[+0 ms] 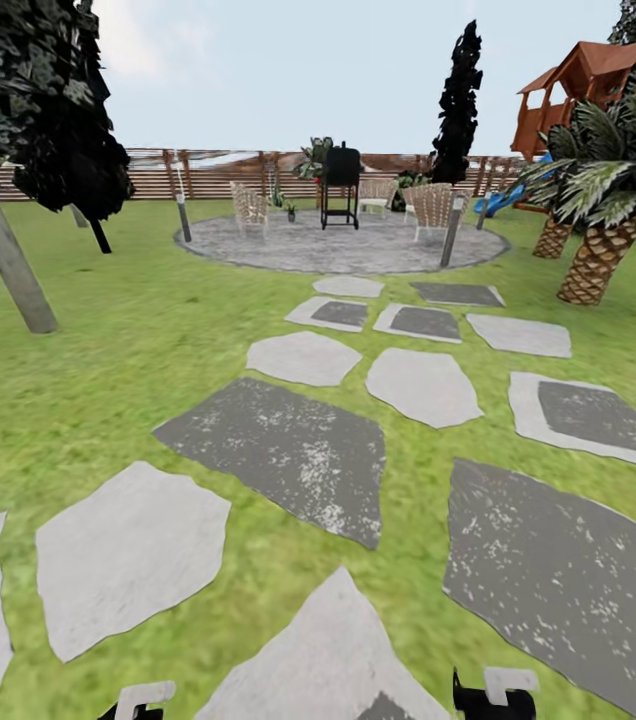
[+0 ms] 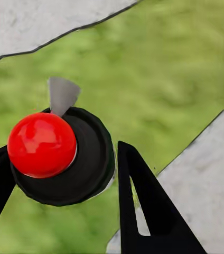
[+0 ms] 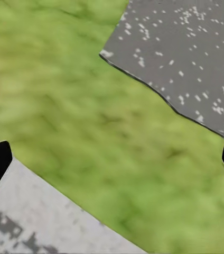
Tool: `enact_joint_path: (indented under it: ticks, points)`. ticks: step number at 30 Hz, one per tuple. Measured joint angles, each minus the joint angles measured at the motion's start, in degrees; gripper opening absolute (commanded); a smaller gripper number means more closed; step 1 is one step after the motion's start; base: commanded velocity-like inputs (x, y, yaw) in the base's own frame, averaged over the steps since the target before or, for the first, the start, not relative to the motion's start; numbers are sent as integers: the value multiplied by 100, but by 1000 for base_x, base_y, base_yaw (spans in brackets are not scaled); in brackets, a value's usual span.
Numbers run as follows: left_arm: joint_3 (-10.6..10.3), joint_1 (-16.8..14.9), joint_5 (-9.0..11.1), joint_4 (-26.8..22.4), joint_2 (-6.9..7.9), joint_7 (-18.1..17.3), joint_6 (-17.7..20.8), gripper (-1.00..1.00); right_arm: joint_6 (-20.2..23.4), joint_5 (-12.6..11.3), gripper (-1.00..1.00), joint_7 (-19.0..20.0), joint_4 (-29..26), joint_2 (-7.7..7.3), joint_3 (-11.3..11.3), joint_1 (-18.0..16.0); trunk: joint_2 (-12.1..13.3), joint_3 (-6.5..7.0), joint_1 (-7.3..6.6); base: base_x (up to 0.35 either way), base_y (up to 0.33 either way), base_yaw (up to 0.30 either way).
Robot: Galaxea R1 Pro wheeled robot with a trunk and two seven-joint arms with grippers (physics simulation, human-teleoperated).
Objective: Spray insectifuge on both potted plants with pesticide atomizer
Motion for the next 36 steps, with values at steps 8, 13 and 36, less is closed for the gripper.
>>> enact_joint_path:
  ticks: [8,13,36]
  points:
    - [2,0,5,0,4,7,-14,-100,1,0,100,1,0,0,0,0,0,0,0,333,-53,0]
    - [1,0,6,2,8,7,-18,-100,1,0,100,1,0,0,0,0,0,0,0,338,-2,0]
    - [2,0,6,0,13,7,-26,-100,1,0,100,1,0,0,-1,0,0,0,0,338,0,0]
